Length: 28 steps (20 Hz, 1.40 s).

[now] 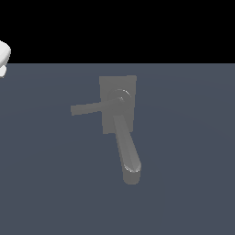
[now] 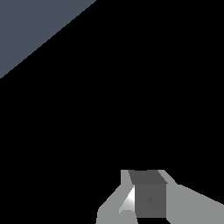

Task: Turn on the faucet by rotating a designated handle.

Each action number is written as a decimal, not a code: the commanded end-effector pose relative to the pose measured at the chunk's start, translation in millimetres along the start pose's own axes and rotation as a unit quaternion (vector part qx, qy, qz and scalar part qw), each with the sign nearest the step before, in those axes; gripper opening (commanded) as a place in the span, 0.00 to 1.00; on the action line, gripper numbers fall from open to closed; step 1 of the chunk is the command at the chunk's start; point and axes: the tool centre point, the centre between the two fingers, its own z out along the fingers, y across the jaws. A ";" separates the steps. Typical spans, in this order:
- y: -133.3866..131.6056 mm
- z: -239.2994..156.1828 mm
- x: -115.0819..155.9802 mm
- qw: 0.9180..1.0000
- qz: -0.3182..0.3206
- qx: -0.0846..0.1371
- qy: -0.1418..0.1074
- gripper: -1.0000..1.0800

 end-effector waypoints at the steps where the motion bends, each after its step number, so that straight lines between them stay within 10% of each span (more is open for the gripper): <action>1: -27.2 -16.7 22.3 0.999 -0.029 0.006 0.045 0.00; 13: -142.3 -91.6 76.2 0.969 -0.132 0.056 0.202 0.00; 28: -199.9 -130.6 84.2 0.942 -0.191 0.086 0.262 0.00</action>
